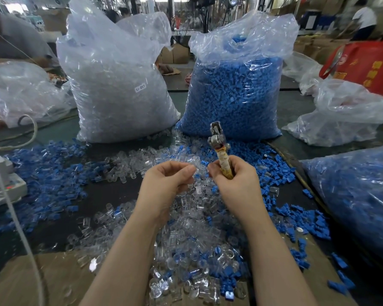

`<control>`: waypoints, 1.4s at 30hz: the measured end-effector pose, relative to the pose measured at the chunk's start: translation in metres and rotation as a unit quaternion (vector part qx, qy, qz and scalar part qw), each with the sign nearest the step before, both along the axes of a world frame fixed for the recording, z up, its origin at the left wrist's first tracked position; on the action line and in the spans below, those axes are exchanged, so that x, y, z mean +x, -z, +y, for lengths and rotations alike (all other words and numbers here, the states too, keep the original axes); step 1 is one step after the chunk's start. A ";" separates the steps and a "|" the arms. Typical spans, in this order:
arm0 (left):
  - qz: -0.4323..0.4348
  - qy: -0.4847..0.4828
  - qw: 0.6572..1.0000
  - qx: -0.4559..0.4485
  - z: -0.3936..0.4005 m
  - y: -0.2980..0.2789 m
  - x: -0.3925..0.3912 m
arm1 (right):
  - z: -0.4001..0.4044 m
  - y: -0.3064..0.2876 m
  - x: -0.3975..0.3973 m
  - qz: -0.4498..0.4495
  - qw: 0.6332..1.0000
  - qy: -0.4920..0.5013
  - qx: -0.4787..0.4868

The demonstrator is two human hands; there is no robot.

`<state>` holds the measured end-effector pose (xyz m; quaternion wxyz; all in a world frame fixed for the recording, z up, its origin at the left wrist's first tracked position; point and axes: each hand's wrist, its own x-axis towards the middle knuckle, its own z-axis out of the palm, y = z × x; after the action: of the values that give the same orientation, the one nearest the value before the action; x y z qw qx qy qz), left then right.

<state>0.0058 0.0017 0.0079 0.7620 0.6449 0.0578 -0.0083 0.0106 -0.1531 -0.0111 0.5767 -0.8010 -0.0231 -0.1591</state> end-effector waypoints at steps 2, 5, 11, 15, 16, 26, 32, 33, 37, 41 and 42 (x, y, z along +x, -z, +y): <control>0.009 -0.008 1.000 -0.020 0.000 0.001 0.001 | 0.000 0.000 0.000 0.001 1.000 -0.004 0.002; 0.017 -0.015 0.998 -0.056 -0.001 0.001 0.001 | 0.000 0.001 0.000 0.003 1.000 -0.014 0.003; -0.016 -0.029 0.999 -0.025 -0.006 -0.002 -0.002 | 0.003 0.001 0.001 0.000 1.000 -0.013 -0.008; -0.051 -0.059 0.995 0.069 -0.010 -0.002 -0.002 | 0.002 0.001 0.000 -0.006 1.000 -0.001 -0.017; -0.063 -0.069 0.990 0.102 -0.011 -0.002 -0.002 | 0.002 0.001 0.000 -0.009 1.000 -0.002 -0.022; -0.122 -0.084 0.964 0.221 -0.018 -0.001 -0.002 | 0.006 0.003 0.002 -0.023 0.996 0.030 -0.079; -0.135 -0.092 0.958 0.236 -0.018 0.000 -0.002 | 0.004 0.003 0.002 0.012 0.999 -0.035 0.008; -0.137 -0.094 0.958 0.235 -0.018 0.001 -0.003 | 0.003 0.003 0.001 0.015 0.999 -0.044 0.017; -0.136 -0.101 0.958 0.230 -0.019 0.002 -0.003 | 0.004 -0.001 -0.001 0.033 0.998 -0.056 0.024; -0.116 -0.098 0.972 0.179 -0.017 0.003 -0.002 | 0.003 -0.002 -0.002 0.045 0.997 -0.066 0.025; -0.108 -0.093 0.980 0.143 -0.016 0.002 -0.001 | 0.001 -0.002 -0.002 0.047 0.996 -0.066 0.020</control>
<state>0.0046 -0.0142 0.0056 0.6615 0.7358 0.0355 0.1404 0.0083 -0.1517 -0.0090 0.6023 -0.7927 -0.0456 -0.0827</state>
